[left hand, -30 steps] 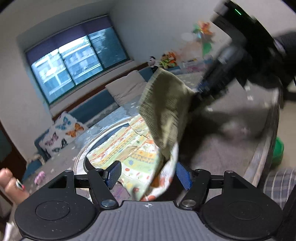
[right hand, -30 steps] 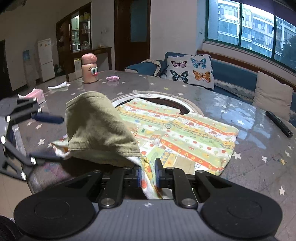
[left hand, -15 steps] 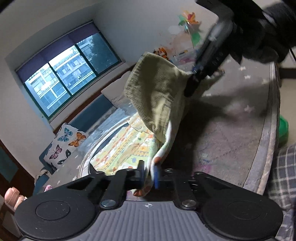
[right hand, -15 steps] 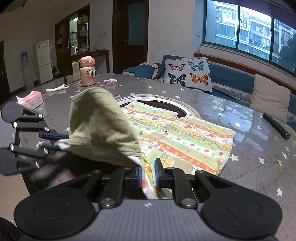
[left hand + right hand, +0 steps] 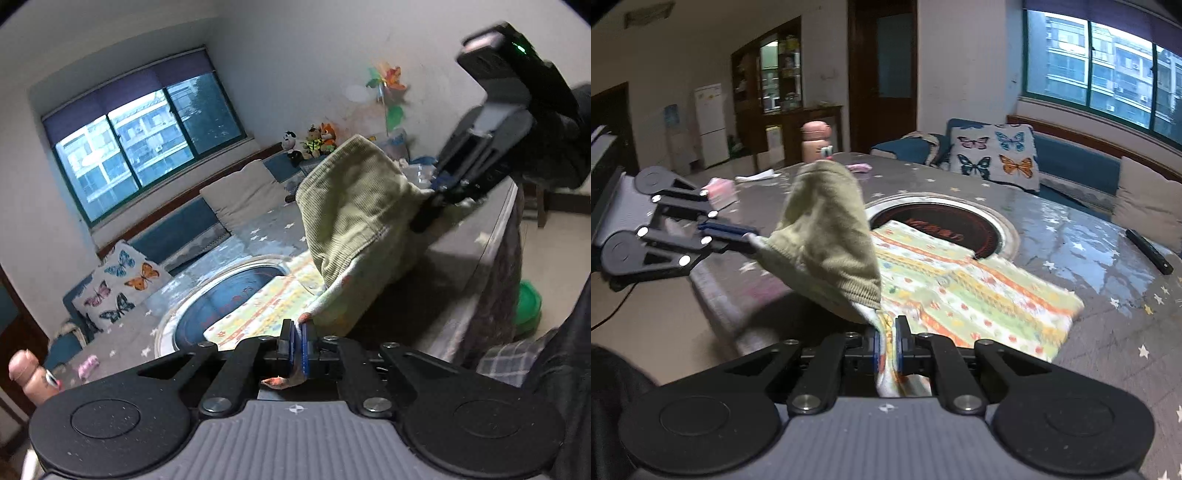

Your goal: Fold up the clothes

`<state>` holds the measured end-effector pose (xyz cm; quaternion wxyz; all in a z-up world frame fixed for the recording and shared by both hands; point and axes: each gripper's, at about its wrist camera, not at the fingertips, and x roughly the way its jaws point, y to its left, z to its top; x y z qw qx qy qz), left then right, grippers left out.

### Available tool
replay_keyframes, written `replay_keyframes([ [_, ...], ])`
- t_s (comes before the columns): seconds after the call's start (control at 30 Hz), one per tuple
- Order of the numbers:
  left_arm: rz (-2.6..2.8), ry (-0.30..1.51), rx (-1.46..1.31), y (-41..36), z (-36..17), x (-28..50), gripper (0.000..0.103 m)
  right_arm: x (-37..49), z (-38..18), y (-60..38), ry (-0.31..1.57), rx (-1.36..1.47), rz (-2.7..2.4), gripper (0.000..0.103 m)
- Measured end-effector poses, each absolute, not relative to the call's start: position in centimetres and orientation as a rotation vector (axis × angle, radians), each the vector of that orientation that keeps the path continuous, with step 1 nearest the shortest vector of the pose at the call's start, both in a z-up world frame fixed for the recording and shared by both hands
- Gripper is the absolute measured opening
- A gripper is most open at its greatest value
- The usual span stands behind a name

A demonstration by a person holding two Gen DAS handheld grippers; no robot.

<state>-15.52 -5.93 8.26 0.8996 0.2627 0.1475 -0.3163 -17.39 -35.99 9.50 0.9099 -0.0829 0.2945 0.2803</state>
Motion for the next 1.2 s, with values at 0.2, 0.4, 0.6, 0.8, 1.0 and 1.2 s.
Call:
replay_keyframes([
  [0.2, -0.652, 0.247, 0.494, -6.5, 10.3, -14.4, 0.004, -18.3, 12.3, -36.5, 0.575, -0.159, 0.570, 0.006],
  [0.4, -0.600, 0.228, 0.492, -8.9, 10.1, -8.6, 0.004, -13.0, 12.1, -37.5, 0.588, -0.132, 0.513, 0.006],
  [0.6, -0.544, 0.314, 0.460, -11.5, 8.2, -0.5, 0.004, -5.6, 10.2, -38.1, 0.649, -0.100, 0.463, 0.007],
  [0.8, -0.493, 0.441, 0.454, -13.8, 4.6, 5.0, 0.004, 0.5, 5.8, -38.2, 0.737, -0.078, 0.392, 0.011],
  [1.0, -0.410, 0.536, 0.431, -12.9, 2.2, 6.9, 0.005, 2.2, 3.3, -40.0, 0.721, -0.032, 0.272, 0.038],
  [1.2, -0.376, 0.519, 0.368, -11.6, 3.7, 5.7, 0.008, -1.2, 5.4, -41.3, 0.638, -0.005, 0.256, 0.042],
])
